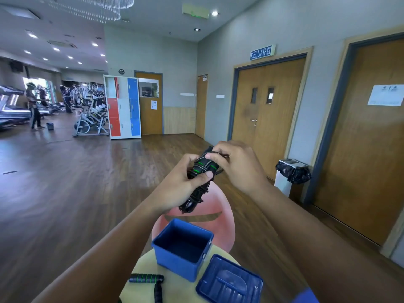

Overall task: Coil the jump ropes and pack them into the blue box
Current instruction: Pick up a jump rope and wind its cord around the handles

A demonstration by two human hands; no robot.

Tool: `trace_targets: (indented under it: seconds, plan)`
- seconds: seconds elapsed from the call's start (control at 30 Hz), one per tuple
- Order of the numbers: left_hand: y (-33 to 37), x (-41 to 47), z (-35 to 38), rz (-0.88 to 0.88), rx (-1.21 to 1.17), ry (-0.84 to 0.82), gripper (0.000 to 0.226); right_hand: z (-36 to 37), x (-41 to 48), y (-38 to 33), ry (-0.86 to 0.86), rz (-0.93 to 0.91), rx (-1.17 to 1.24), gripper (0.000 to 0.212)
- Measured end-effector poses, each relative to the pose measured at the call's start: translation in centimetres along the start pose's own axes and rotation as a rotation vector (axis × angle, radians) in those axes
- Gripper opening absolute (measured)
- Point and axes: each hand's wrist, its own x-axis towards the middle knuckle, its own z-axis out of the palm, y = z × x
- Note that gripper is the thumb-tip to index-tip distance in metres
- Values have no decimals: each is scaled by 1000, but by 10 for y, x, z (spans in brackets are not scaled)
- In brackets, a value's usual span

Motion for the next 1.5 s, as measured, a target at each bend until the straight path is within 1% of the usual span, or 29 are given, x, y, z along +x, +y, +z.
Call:
trace_targets:
  seconds: [0.07, 0.1, 0.2, 0.27, 0.33, 0.4, 0.47, 0.57, 0.63, 0.77, 0.87, 0.93, 1.0, 1.07, 1.13, 1.2, 1.27, 1.4, 1.43, 1.5]
  plan:
    - [-1, -1, -3, 30, 104, 34, 28, 2, 1, -1, -67, 70, 101, 21]
    - [-2, -1, -5, 28, 104, 45, 28, 2, 2, -2, -110, 134, 199, 20]
    - [-3, -4, -7, 3, 7, 48, 31, 1, 5, -3, -229, 344, 532, 18]
    - [-5, -6, -8, 35, 34, 55, 37, -2, 4, 1, -309, 493, 744, 16]
    - [-5, -10, -6, 58, 14, 33, 48, -4, 0, 7, -367, 608, 882, 11]
    - [-5, -13, -4, 94, -28, -8, 55, -4, -6, 12, -382, 639, 942, 10]
    - [-6, -14, -2, 130, -44, -20, 51, -2, -11, 12, -335, 609, 975, 13]
    - [-4, -15, 1, 109, -122, -16, 44, 2, -17, 11, -176, 553, 953, 10]
    - [-6, -16, 3, 108, -121, -9, 43, 5, -23, 10, -87, 537, 907, 8]
    - [-3, -20, 7, 73, -135, -32, 42, 9, -34, 14, 30, 476, 712, 29]
    - [-1, -23, 10, 51, -126, -53, 42, 8, -39, 14, -6, 418, 627, 31]
    - [-2, -24, 8, 51, -117, -48, 40, 6, -43, 13, -73, 384, 638, 28]
    - [-2, -24, 8, 56, -107, -51, 35, 5, -46, 14, -152, 369, 638, 31]
    - [-3, -26, 9, 66, -97, -59, 30, 3, -49, 17, -249, 406, 670, 31]
    - [-4, -28, 11, 76, -75, -66, 23, 0, -49, 19, -335, 499, 744, 27]
    - [-5, -29, 12, 90, -6, -79, 22, -5, -48, 17, -385, 536, 744, 23]
    - [-5, -29, 14, 70, 14, -87, 29, -9, -47, 11, -381, 522, 680, 22]
    - [-1, -27, 12, 76, -6, -96, 31, -13, -47, 8, -219, 561, 604, 27]
    - [-1, -27, 11, 88, 7, -95, 31, -15, -46, 9, -197, 571, 598, 25]
    - [2, -28, 12, 99, 45, -95, 32, -18, -46, 13, -206, 580, 592, 16]
